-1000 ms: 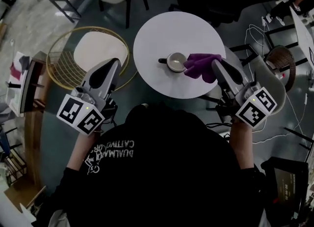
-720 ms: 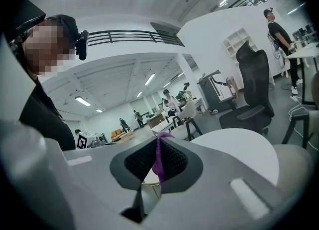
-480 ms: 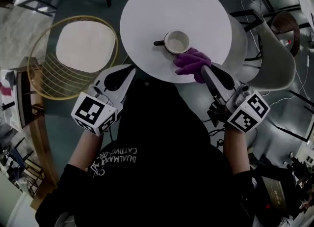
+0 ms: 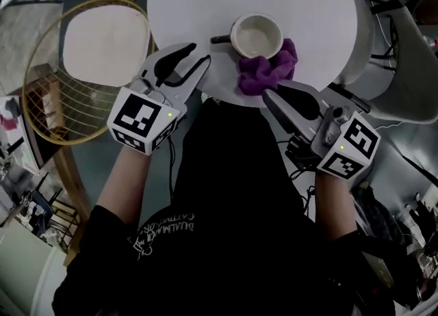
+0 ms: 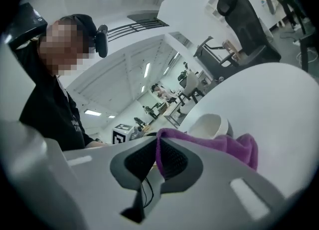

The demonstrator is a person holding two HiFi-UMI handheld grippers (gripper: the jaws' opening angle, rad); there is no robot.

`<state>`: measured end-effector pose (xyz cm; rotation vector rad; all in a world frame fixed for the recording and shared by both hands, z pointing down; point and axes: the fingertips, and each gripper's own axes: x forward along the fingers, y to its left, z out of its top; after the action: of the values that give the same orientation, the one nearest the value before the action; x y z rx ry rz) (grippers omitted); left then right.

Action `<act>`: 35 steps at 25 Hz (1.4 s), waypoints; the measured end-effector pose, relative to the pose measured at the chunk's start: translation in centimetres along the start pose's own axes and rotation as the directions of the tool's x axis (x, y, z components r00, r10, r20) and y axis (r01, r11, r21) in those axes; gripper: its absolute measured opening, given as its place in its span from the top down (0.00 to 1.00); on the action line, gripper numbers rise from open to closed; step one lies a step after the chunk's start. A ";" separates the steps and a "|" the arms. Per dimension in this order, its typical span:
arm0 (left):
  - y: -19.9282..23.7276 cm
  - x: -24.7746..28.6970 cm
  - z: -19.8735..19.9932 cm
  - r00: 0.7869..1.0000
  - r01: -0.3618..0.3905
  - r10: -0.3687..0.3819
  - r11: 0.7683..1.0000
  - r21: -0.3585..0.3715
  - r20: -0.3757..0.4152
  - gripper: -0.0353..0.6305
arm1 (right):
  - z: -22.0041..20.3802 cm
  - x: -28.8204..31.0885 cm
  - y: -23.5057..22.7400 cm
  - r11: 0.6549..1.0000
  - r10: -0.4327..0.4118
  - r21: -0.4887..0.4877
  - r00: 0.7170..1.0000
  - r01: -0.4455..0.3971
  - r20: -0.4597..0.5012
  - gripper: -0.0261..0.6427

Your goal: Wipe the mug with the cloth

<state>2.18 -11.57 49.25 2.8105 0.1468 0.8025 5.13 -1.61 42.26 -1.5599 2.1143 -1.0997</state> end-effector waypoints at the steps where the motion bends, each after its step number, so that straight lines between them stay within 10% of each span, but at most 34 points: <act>1: -0.3 0.8 0.2 1.000 0.005 -0.005 1.000 0.029 -0.021 0.75 | -0.4 0.2 0.1 1.000 0.025 0.006 0.999 -0.025 -0.019 0.93; 13: 0.8 2.8 0.4 0.995 0.054 -0.040 0.984 0.169 -0.087 0.81 | -3.3 7.4 -0.3 1.000 -0.013 0.024 1.000 0.013 -0.006 0.93; 27: 0.7 3.9 0.3 0.990 0.082 -0.057 0.977 0.199 -0.129 0.84 | -1.4 9.0 -0.5 0.966 -0.064 0.259 0.983 0.017 0.173 0.94; 35: 0.0 3.5 -0.1 0.973 0.082 -0.027 0.968 0.237 -0.230 0.84 | -1.5 8.9 -1.7 0.895 -0.119 0.441 0.989 0.071 0.083 0.94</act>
<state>5.12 -11.02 51.12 2.9150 0.3834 1.1624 2.06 -9.31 46.29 -1.4720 1.5880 -1.3743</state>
